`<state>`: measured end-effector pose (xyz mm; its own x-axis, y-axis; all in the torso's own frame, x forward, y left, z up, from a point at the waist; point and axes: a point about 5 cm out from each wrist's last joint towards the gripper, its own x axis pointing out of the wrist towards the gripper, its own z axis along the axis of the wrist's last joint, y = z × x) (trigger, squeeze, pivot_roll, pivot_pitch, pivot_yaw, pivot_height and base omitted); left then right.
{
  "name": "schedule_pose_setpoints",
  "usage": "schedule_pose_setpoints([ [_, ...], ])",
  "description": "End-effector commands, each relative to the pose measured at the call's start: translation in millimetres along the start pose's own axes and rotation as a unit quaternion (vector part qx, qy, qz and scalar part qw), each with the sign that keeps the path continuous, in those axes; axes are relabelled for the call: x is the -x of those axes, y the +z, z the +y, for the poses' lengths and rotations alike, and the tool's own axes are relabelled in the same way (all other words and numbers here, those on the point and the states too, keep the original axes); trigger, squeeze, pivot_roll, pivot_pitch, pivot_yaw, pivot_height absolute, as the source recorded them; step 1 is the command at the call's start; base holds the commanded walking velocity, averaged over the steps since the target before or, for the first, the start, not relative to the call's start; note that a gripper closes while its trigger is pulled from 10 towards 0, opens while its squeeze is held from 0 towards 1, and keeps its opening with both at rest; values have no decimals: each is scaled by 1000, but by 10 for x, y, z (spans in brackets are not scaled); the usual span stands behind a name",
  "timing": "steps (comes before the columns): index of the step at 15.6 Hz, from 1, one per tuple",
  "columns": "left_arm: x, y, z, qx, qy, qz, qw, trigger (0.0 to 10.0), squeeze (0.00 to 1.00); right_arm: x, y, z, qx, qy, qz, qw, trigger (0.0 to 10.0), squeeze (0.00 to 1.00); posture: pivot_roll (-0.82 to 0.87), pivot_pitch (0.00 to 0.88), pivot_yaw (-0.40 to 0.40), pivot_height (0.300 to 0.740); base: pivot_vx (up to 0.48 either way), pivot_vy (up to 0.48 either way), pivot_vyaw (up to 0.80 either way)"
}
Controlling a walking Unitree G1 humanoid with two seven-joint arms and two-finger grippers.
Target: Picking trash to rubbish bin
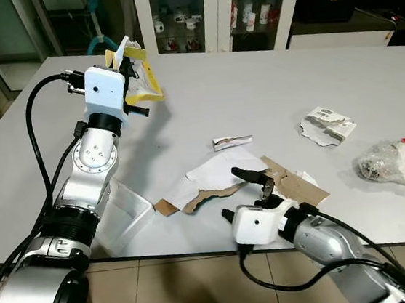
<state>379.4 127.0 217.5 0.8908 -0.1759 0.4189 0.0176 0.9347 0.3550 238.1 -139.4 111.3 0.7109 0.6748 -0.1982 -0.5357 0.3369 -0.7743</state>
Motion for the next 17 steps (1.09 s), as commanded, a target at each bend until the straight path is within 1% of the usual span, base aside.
schedule_pose_setpoints([
  [1,-51,80,-34,-3,-7,-16,1000,10000,0,-20,-8,16,-13,10,0,1000,10000,0,-100,36,-30,740,0,0,0],
  [4,-46,84,-31,-5,-7,-19,1000,10000,0,-116,38,46,-28,17,-12,999,10000,0,-80,27,-36,740,0,0,0],
  [5,-48,84,-19,-7,-6,-20,1000,10000,0,-179,54,43,-32,20,-17,999,10000,0,-71,20,-37,740,0,0,0],
  [10,-60,97,-24,-13,-8,-22,1000,10000,0,-282,88,86,-37,42,-32,998,10000,0,-60,13,-42,740,0,0,0],
  [12,-68,105,-25,-15,-9,-23,1000,10000,0,-294,105,74,-34,47,-36,998,10000,0,-61,19,-46,740,0,0,0],
  [15,-64,98,-32,-14,-8,-21,1000,10000,0,-228,79,23,-33,55,-28,998,10000,0,-73,26,-50,740,0,0,0],
  [17,-60,89,-59,-14,-11,-19,1000,10000,0,-215,47,35,-35,60,-22,997,10000,0,-77,30,-51,740,0,0,0],
])
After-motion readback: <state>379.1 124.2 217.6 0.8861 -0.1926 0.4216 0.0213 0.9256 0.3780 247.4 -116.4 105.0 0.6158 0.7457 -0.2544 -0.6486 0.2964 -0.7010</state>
